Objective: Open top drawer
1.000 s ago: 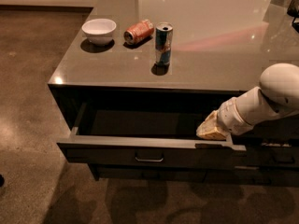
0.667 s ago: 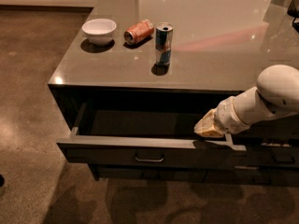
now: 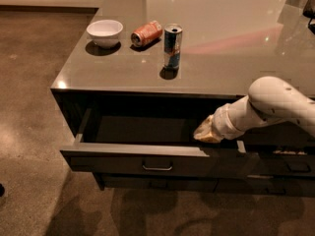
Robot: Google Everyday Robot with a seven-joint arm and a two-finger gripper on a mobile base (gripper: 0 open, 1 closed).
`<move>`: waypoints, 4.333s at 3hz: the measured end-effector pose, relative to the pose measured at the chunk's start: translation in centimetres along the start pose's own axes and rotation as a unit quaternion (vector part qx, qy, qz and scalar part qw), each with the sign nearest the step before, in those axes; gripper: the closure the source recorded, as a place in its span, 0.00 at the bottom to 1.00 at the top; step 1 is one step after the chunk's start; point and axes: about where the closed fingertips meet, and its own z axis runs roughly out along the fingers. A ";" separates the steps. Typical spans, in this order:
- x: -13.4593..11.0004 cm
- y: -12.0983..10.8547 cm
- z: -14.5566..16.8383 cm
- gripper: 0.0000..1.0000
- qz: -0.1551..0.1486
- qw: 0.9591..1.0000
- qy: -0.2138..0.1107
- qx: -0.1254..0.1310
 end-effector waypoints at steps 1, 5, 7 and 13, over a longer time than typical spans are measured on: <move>1.1 0.3 2.6 1.00 0.000 1.000 -0.007 -0.022; 1.7 5.8 -2.2 1.00 -0.050 0.996 -0.049 -0.052; -1.6 2.1 4.5 1.00 -0.040 0.998 -0.033 -0.036; -2.4 11.8 -0.2 1.00 -0.156 0.942 -0.121 -0.271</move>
Offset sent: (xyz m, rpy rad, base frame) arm -0.0326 -0.0077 -0.0301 0.0611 0.0161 0.1148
